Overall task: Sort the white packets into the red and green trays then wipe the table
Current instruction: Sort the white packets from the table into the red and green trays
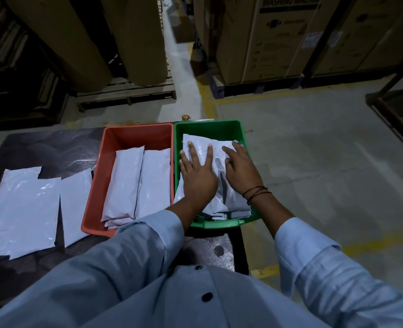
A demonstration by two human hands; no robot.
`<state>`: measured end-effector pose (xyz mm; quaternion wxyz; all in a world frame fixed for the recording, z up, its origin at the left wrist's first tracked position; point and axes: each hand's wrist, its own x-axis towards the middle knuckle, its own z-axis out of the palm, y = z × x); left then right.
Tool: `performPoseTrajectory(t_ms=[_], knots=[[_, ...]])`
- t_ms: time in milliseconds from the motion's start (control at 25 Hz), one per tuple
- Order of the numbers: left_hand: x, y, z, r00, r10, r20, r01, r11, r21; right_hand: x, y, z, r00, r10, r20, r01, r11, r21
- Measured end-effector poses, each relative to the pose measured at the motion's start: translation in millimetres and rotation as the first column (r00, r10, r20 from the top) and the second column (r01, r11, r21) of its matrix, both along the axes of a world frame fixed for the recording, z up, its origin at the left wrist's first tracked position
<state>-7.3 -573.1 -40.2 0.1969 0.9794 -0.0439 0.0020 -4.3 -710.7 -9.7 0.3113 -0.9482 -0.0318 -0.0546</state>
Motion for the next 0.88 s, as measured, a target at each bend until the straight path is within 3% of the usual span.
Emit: performPoseTrajectory(t_ms=[240,560,880], knots=[[6,-9,-22,0.988,0.137,-0.066,-0.141,0.988,-0.064,-5,-1,-8,0.998,0.002,-0.060,-0.002,1.000,-0.001],[6,-5,-13,0.989,0.067,-0.134,-0.078,0.994,-0.077,-2,5,-8,0.995,0.013,-0.101,-0.015,1.000,-0.016],[10,31,30,0.997,-0.054,0.046,0.052,0.998,0.046,13,21,7,0.999,0.029,-0.044,-0.031,0.999,-0.041]])
